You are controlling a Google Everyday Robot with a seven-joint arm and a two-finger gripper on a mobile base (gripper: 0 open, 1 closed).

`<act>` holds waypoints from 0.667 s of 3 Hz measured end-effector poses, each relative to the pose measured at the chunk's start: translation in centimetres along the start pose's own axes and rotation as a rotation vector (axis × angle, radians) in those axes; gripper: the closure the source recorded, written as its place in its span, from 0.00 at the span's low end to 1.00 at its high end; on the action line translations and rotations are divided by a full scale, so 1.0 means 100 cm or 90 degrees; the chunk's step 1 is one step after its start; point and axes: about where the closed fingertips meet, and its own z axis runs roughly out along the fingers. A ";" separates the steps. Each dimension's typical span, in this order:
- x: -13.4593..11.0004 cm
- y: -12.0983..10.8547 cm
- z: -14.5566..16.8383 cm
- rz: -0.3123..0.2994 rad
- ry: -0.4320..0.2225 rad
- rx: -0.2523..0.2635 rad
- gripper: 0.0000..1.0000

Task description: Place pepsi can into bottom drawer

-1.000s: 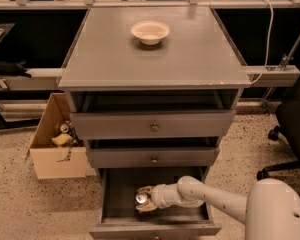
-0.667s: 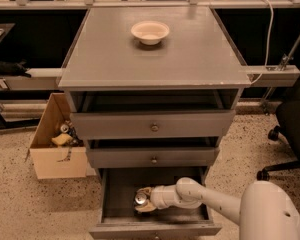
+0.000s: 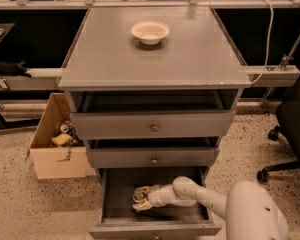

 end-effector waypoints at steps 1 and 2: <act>0.000 -0.001 0.003 0.003 0.001 -0.004 0.31; -0.007 -0.002 -0.004 -0.002 -0.029 -0.012 0.01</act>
Offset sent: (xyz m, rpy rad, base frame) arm 0.0052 -0.0023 0.0159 0.0680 -0.0105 0.0348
